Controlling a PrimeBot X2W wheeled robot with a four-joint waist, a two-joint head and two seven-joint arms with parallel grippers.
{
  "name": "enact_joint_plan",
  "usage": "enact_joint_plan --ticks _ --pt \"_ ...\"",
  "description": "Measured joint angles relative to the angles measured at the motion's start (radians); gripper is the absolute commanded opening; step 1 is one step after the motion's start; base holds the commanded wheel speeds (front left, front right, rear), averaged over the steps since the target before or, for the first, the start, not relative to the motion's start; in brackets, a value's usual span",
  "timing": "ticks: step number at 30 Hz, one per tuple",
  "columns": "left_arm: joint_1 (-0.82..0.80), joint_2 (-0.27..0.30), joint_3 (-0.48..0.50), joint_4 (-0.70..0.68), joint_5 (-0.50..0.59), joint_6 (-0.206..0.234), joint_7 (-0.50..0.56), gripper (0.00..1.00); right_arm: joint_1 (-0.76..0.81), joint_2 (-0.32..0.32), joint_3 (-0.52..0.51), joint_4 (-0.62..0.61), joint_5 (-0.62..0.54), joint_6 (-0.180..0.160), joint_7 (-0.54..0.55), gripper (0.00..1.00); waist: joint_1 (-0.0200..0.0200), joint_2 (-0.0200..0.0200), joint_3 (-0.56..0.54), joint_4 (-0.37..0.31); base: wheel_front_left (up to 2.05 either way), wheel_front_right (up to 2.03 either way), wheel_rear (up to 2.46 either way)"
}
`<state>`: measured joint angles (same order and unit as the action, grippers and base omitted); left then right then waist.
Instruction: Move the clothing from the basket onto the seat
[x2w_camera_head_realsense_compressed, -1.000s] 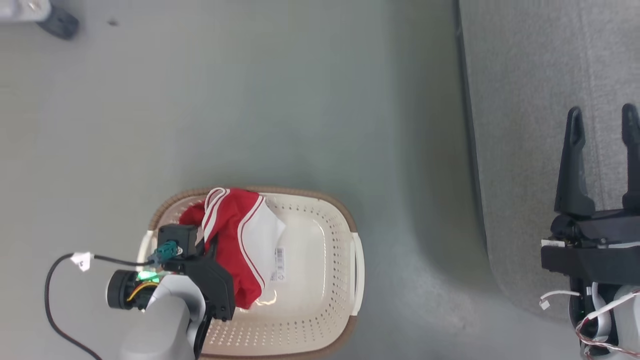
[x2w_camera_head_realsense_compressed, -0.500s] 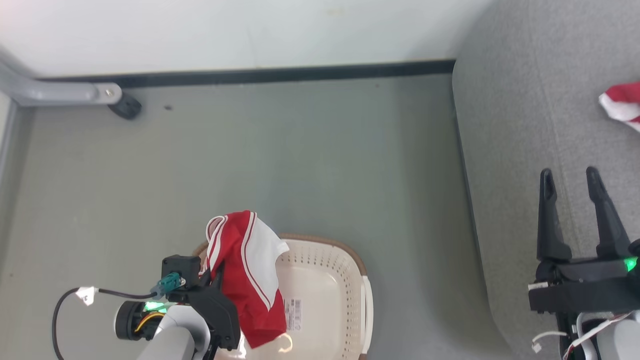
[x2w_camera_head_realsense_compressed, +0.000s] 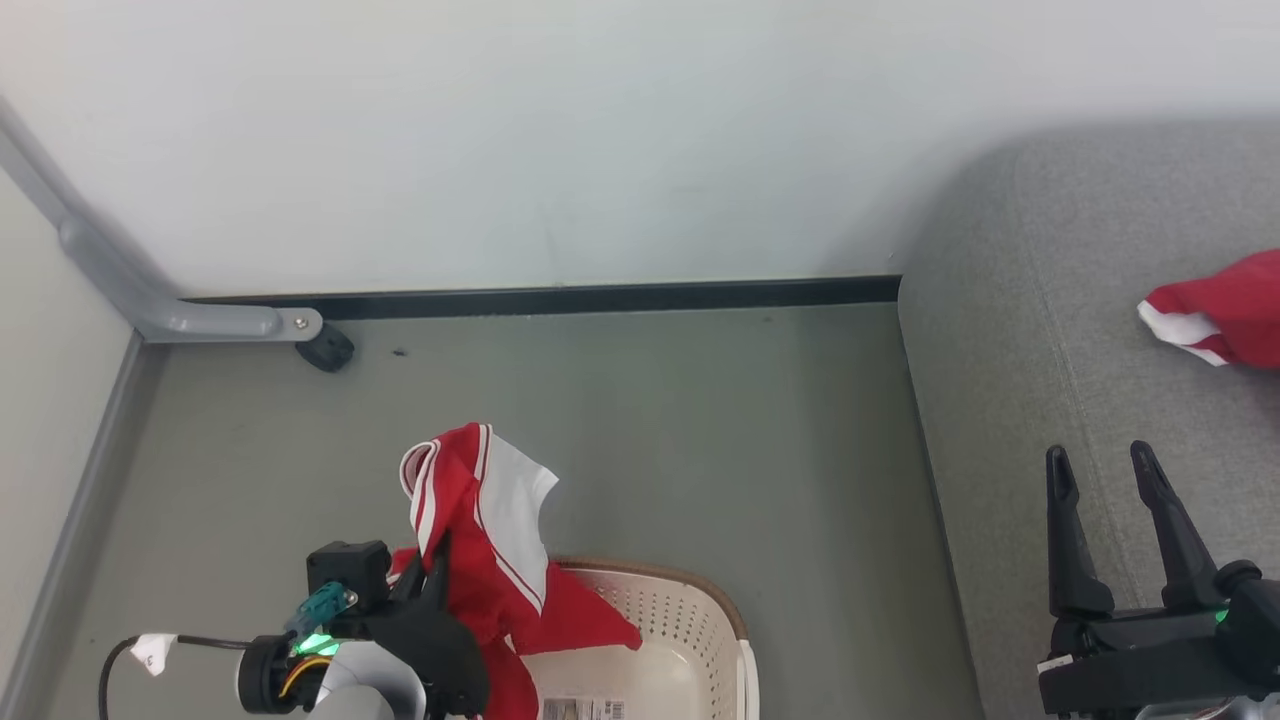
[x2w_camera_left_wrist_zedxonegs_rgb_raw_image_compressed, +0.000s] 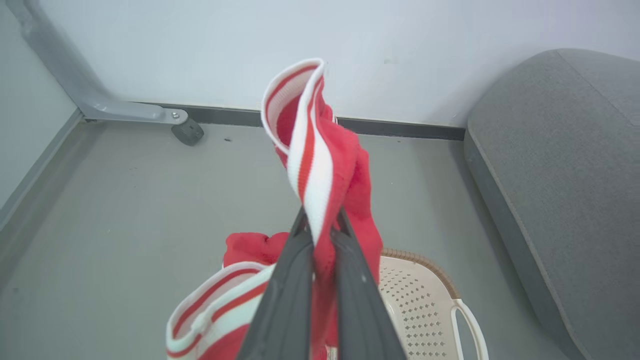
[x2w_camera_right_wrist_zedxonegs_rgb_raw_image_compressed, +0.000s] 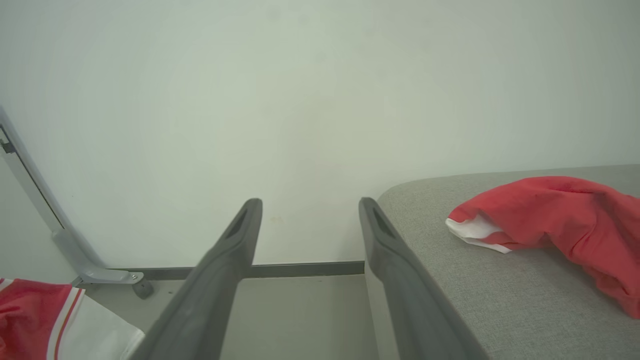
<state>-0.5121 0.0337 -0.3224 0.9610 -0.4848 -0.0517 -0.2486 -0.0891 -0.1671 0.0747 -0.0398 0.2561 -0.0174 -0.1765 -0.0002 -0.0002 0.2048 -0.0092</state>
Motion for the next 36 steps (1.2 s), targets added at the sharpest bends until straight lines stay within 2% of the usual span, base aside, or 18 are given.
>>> enact_joint_plan --ticks 5,14,25,36 --pt "0.036 0.008 0.023 -0.105 0.001 0.018 0.0 0.0 0.036 0.0 0.0 -0.01 0.0 0.0 0.001 1.0 0.0 0.0 -0.048 0.006 0.0 0.0 0.0" --pt "0.055 0.021 0.063 -0.381 0.016 0.044 -0.001 0.0 0.079 0.001 0.0 -0.021 0.002 0.0 0.01 1.0 0.0002 0.0001 -0.094 0.021 0.0 0.0 0.0" --pt "0.076 0.026 0.057 -0.735 0.065 0.03 -0.001 0.0 0.088 0.006 0.016 -0.039 0.002 0.0 0.027 1.0 0.0002 0.0002 -0.119 0.028 0.0 0.0 0.0" --pt "0.076 0.026 -0.002 -0.956 0.084 0.007 -0.005 0.0 0.12 0.016 0.04 -0.038 0.002 0.0 0.037 1.0 0.0001 0.0002 -0.133 0.024 0.0 0.0 0.0"
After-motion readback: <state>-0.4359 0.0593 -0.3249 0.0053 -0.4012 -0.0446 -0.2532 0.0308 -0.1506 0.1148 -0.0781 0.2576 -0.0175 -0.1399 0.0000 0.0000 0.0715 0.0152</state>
